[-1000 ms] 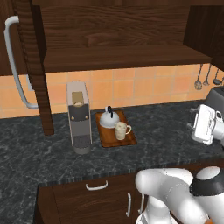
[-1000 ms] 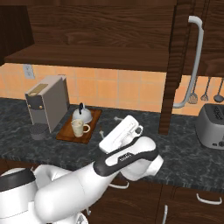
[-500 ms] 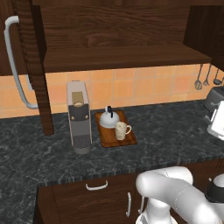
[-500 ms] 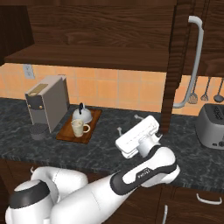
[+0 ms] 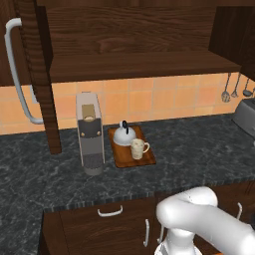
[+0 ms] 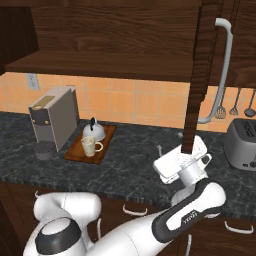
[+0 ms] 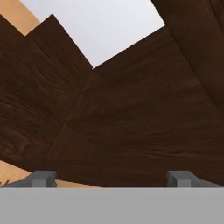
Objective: Pick the kettle from the counter and place it on the tray. Then pick the mug from the cabinet and place it on the tray. Then close the cabinet doors.
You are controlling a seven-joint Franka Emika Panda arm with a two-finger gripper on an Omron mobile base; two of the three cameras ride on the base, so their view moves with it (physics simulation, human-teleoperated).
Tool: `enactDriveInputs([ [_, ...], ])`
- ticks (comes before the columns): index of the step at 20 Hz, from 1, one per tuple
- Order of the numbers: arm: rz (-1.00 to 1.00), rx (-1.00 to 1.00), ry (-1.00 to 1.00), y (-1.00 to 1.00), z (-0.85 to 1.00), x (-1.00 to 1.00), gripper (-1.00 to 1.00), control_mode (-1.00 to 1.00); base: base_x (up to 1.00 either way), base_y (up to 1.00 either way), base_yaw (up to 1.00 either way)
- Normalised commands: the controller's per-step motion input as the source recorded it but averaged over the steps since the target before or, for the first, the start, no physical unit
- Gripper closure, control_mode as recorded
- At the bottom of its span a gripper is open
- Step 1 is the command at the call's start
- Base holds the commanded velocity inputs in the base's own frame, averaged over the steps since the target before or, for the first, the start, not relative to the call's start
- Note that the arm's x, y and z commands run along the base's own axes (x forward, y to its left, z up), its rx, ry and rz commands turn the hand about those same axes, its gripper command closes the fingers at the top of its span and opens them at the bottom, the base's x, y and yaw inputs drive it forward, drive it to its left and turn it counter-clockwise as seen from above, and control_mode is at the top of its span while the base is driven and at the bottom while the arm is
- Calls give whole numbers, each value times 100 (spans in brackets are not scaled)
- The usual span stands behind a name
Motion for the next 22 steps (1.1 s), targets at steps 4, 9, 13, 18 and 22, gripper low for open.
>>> enactDriveInputs([
  [4, 0, 10, -7, -54, 6, -1, -100, -100, 0, 0, 0],
  [9, -1, 3, -9, -49, 7, -1, -100, -100, 0, 0, 0],
  [13, -5, 0, -2, -48, 24, -4, -100, -100, 0, 0, 0],
  [18, -6, 0, 0, -40, 21, -8, -100, -100, 0, 0, 0],
  [22, -4, -4, -1, -17, 40, -15, -100, -100, 0, 0, 0],
])
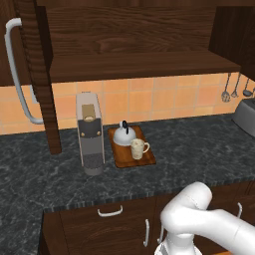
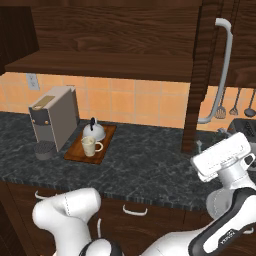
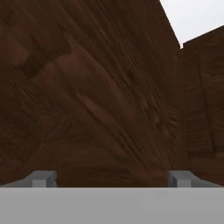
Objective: Pick the kettle from the counter and place it on the tray. Then pick the mug from the cabinet and place it on the tray. Then close the cabinet doors.
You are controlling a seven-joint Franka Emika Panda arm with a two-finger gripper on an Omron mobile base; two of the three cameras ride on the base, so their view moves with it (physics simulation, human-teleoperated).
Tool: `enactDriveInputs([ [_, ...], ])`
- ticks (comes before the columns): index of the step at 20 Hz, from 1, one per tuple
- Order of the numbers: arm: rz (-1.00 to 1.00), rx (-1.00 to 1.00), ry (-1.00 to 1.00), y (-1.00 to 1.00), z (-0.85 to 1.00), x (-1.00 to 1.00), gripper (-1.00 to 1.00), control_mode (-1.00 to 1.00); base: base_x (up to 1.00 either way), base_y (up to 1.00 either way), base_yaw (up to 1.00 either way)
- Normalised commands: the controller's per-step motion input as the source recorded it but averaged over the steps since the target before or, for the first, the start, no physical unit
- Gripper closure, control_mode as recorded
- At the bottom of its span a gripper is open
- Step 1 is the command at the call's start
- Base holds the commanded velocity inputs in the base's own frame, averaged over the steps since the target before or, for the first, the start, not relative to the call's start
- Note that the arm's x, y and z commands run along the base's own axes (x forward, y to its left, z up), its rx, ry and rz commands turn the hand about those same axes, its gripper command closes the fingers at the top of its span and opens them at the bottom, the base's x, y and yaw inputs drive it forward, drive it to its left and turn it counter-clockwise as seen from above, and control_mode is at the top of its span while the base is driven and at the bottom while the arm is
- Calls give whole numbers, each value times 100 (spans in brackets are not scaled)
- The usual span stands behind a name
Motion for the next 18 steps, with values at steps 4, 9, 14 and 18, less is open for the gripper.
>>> enactDriveInputs([
  [4, -1, -15, -3, 10, 54, -26, -100, -100, 0, 0, 0],
  [9, 0, -28, -5, 34, 40, -29, -100, -100, 0, 0, 0],
  [14, 0, -31, -2, 52, 30, -35, -100, -100, 0, 0, 0],
  [18, 0, -30, 0, 64, 28, -30, -100, -100, 0, 0, 0],
])
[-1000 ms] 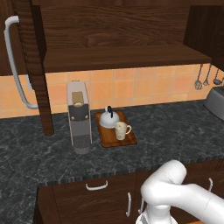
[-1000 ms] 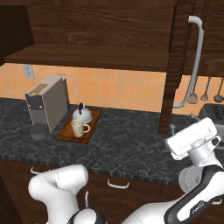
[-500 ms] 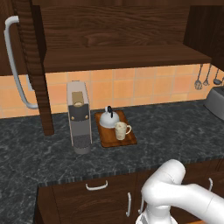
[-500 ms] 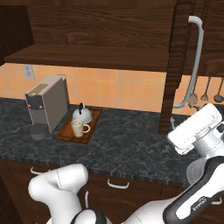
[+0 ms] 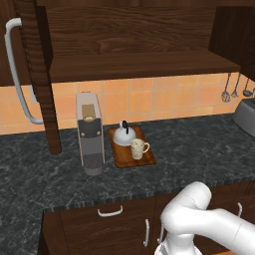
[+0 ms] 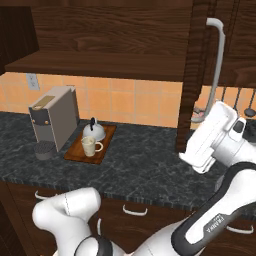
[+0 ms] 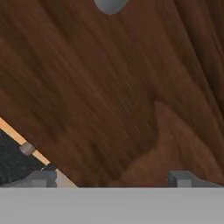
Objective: Pick the kettle from the counter and place it on the tray. Then pick the mug from the cabinet and place it on the tray. Then close the cabinet doors.
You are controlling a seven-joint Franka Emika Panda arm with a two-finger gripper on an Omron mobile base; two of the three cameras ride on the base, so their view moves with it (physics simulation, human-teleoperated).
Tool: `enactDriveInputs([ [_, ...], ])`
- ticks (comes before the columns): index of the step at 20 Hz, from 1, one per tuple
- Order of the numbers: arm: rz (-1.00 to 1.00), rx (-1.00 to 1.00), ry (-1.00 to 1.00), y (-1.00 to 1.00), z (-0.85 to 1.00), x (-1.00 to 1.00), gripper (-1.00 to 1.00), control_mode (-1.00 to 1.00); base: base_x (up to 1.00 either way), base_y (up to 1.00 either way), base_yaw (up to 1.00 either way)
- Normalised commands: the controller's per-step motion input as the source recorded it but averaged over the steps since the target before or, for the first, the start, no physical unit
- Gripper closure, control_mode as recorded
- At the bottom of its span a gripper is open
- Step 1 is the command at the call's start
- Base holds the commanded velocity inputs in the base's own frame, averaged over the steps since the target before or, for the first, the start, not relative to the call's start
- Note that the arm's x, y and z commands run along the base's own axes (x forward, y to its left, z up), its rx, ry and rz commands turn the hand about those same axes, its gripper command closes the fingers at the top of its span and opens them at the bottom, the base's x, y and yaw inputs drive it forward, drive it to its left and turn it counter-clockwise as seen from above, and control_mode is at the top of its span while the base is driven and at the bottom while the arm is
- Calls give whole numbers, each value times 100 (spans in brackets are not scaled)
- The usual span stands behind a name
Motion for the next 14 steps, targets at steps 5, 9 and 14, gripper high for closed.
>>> enactDriveInputs([
  [5, 0, -28, 0, 70, 32, -19, -100, -100, 0, 0, 0],
  [9, -7, -25, 0, 77, 20, -9, -100, -100, 0, 0, 0],
  [14, -18, -22, 3, 93, 1, 2, -100, -100, 0, 0, 0],
])
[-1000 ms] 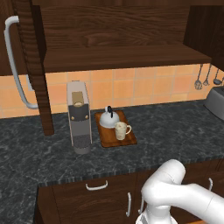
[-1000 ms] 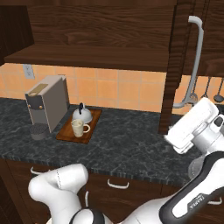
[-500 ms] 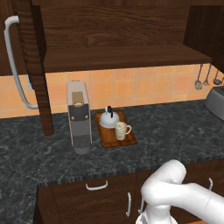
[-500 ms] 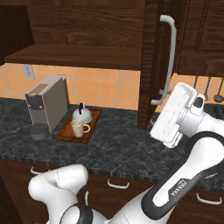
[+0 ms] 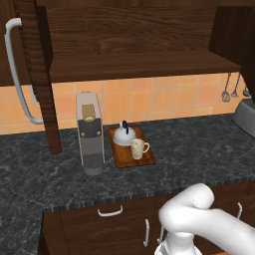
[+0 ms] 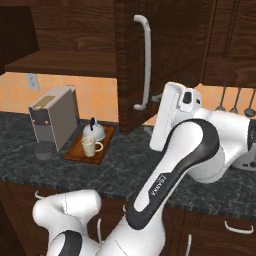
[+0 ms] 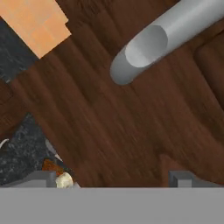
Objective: Pick the kettle from the counter and place it on the tray. Then pick the mug from the cabinet and place it on the tray. Then close the cabinet doors.
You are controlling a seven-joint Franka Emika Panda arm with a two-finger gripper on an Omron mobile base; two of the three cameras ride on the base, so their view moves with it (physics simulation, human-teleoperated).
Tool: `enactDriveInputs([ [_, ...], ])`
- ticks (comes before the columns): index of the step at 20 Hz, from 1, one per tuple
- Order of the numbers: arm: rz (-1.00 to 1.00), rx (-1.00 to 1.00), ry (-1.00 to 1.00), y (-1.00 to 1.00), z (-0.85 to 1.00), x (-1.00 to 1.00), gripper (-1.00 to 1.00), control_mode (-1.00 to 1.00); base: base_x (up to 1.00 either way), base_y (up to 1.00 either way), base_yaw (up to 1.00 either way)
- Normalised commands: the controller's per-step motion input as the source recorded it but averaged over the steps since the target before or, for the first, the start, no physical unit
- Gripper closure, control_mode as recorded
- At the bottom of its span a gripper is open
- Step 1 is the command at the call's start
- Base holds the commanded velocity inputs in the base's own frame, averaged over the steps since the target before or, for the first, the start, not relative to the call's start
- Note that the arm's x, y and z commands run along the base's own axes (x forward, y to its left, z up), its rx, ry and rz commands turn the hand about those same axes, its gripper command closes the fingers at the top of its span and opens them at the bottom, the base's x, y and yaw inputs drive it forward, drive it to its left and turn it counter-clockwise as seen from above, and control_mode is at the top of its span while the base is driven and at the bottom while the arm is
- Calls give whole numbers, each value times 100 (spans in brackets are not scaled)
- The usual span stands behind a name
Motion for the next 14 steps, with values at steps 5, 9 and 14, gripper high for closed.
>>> enactDriveInputs([
  [5, -21, -19, 0, 96, 0, 25, -100, -100, 0, 0, 0],
  [9, -21, -12, 0, 72, 0, 60, -100, -100, 0, 0, 0],
  [14, -20, -9, 0, 43, 0, 79, -100, -100, 0, 0, 0],
])
